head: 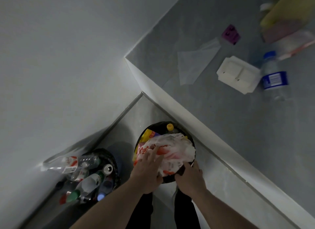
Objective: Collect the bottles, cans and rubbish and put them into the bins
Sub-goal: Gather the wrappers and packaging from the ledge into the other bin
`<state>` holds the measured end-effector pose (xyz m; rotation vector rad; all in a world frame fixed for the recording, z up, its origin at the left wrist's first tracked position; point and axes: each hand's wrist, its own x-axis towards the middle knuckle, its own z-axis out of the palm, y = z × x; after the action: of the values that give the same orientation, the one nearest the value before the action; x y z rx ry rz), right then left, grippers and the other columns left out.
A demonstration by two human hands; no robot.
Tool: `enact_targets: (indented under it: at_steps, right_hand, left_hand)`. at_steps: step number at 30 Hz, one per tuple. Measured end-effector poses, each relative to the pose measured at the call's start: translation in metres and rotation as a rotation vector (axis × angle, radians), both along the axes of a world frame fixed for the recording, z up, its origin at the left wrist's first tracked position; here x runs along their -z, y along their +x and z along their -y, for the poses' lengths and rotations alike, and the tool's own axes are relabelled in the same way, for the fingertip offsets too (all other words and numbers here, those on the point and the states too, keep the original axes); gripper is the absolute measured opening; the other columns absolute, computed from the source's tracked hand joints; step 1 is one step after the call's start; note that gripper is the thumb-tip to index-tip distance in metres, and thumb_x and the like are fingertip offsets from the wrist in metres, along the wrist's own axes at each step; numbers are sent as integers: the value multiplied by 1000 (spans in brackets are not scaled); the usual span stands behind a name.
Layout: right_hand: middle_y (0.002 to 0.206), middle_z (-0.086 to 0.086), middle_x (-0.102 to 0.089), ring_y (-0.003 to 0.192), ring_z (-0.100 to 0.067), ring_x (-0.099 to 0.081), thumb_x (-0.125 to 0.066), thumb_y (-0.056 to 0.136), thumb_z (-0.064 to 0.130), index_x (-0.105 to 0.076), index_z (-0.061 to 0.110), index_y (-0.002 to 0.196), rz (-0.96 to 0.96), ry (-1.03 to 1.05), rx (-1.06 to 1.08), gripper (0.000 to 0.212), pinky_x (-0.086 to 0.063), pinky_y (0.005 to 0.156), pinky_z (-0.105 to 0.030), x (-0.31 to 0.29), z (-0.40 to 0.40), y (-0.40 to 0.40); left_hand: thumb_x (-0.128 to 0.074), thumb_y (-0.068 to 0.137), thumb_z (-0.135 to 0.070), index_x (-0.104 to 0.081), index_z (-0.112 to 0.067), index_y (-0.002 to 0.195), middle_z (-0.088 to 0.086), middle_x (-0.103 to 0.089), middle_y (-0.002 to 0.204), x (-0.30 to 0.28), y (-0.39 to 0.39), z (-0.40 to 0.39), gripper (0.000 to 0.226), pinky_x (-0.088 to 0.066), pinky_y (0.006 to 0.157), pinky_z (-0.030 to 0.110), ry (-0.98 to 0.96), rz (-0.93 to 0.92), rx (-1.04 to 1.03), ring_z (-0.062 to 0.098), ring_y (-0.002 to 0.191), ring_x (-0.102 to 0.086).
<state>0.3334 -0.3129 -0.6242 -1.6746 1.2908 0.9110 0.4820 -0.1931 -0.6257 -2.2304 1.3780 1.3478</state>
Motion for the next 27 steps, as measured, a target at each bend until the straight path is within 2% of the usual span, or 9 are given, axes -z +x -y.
enact_targets:
  at_steps: [3,6,10,13,15,17,20,22,27]
  right_hand:
    - [159,-11,-24,143,-38,-29,-52,83,44,-42,29,145,-5,-5,59,64,-37,114,-47,-19,0,-2]
    - [161,-10,-23,146,-34,-28,-53,89,43,-44,28,145,-31,5,65,59,-35,114,-41,-41,2,-4]
    - [161,-3,-28,146,-30,-30,-49,91,45,-45,28,147,-6,-23,57,59,-36,111,-40,-81,6,-5]
    - [155,-4,-29,137,-29,-41,-55,90,37,-51,27,140,34,-55,95,52,-40,103,-36,-130,14,-1]
    - [154,-1,-31,135,-25,-44,-55,83,44,-53,30,137,110,-79,111,56,-43,103,-36,-164,20,1]
    - [151,5,-33,133,-17,-46,-58,83,46,-51,32,137,206,-104,146,56,-45,103,-35,-195,31,3]
    - [137,12,-34,127,-6,-46,-64,91,32,-50,27,137,362,-194,176,49,-43,106,-30,-229,58,7]
    - [138,13,-34,128,-8,-48,-65,91,28,-51,27,137,443,-270,224,48,-43,108,-30,-238,83,6]
    - [136,15,-38,112,-9,-56,-71,89,20,-53,33,132,567,-392,363,48,-52,91,-29,-236,166,-1]
  left_hand:
    - [-46,94,-52,-9,-32,160,-6,22,166,-25,8,-6,78,-30,118,52,10,-14,35,33,154,-1]
    - [-48,93,-48,-14,-31,159,-6,19,167,-47,14,-13,76,-34,116,49,21,-15,41,32,153,-6]
    - [-55,92,-39,-21,-32,156,-7,13,168,-84,23,-15,73,-38,113,48,23,-17,-8,32,153,-10]
    - [-57,94,-45,-24,-31,154,-5,9,167,-123,36,-10,70,-41,110,46,-42,3,-67,30,150,-17]
    - [-58,93,-50,-22,-31,156,-3,6,166,-151,46,-1,75,-42,110,45,-81,16,-82,29,147,-21]
    - [-61,91,-44,-24,-31,155,-3,5,166,-178,57,15,75,-43,109,44,-135,32,-110,29,146,-23]
    - [-63,91,-40,-28,-33,153,-6,7,165,-212,73,52,71,-45,109,42,-231,65,-148,28,147,-24]
    - [-63,91,-41,-31,-33,152,-5,4,165,-228,82,83,69,-42,112,42,-284,92,-161,26,147,-25]
    - [-66,86,-47,-34,-31,151,-6,-3,164,-234,97,183,74,-43,111,46,-372,152,-216,28,145,-28]
